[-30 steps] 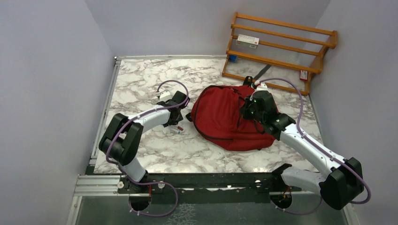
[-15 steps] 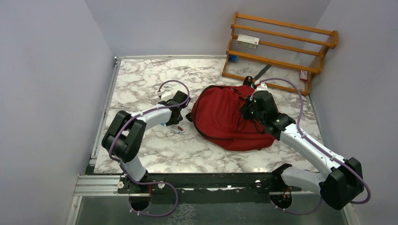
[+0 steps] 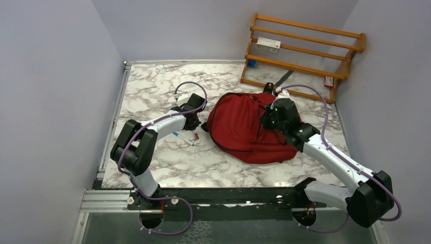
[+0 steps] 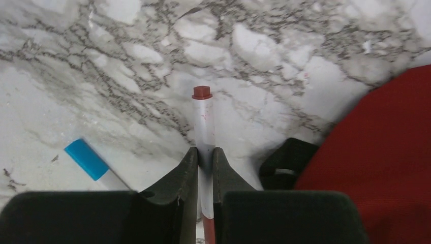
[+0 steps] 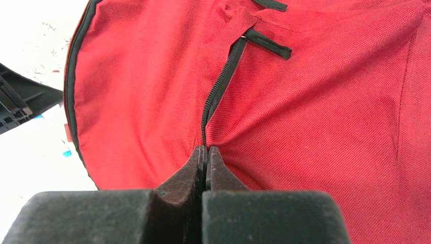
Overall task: Pack the student bag
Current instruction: Pick up the stationery from the center of the board, then place the stationery in the student bag.
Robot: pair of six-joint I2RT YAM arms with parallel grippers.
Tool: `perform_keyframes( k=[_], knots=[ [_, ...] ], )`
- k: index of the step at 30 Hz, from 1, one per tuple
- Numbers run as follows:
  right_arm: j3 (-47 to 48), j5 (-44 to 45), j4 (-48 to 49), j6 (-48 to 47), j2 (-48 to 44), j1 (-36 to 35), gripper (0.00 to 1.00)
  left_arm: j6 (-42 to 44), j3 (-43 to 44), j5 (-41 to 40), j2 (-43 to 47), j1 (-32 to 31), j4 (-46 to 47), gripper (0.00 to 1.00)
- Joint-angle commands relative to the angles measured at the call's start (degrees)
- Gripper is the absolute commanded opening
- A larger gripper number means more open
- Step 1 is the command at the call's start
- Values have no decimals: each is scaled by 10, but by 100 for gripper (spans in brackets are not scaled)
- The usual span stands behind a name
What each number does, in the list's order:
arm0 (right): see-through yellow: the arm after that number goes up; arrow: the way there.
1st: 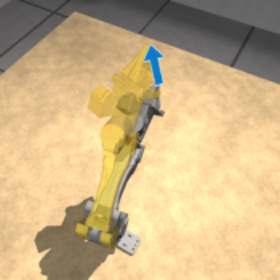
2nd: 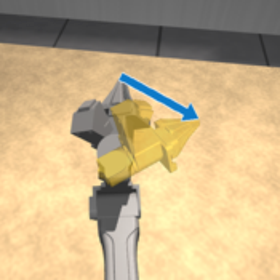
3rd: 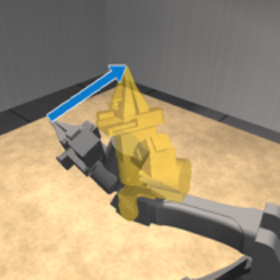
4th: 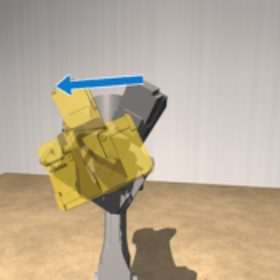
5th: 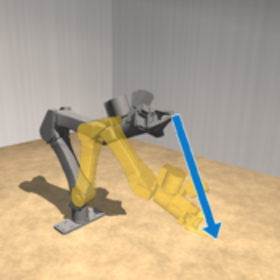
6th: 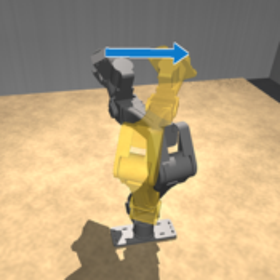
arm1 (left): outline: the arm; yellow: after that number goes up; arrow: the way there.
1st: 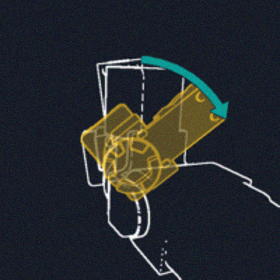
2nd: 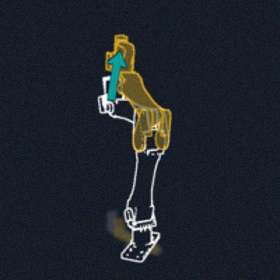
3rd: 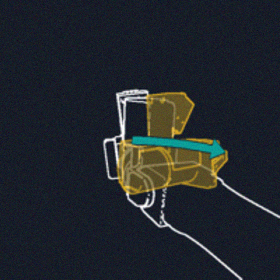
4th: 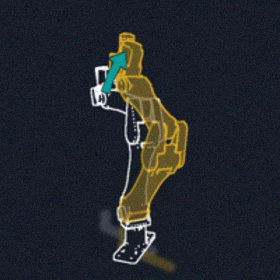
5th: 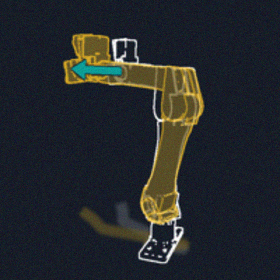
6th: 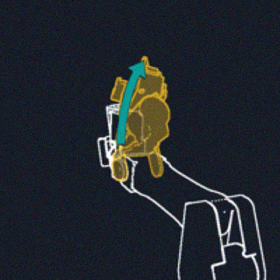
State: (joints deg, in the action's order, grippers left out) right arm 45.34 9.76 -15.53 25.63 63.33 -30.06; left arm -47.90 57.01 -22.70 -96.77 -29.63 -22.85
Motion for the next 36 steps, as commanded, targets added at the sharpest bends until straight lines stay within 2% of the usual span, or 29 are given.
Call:
perform_keyframes(
  k=[1, 7, 10, 14, 16, 18, 30, 36],
  knots=[
    [2, 0, 3, 3, -10, -5, 0, 30, 43, 37, 14, 0, 38, 0],
    [4, 7, 2, 3, -17, -5, 1, 84, 43, 105, 65, 0, 92, 0],
    [3, 1, 8, 9, -16, -5, 0, 121, 20, 208, 92, 0, 166, 0],
    [4, -5, 14, 19, -14, -4, 0, 127, -22, 417, 111, -1, 311, 0],
    [5, -5, 17, 20, -14, -5, 0, 107, -33, 476, 105, -6, 371, 0],
    [7, -4, 18, 19, -15, -5, 1, 105, -21, 511, 87, -18, 384, 0],
    [10, 12, 2, 12, -32, -5, 0, 141, 107, 600, -47, -97, 326, 0],
    [9, 9, 2, 14, -33, -5, 1, 127, 157, 618, -100, -121, 322, 0]
  ],
)
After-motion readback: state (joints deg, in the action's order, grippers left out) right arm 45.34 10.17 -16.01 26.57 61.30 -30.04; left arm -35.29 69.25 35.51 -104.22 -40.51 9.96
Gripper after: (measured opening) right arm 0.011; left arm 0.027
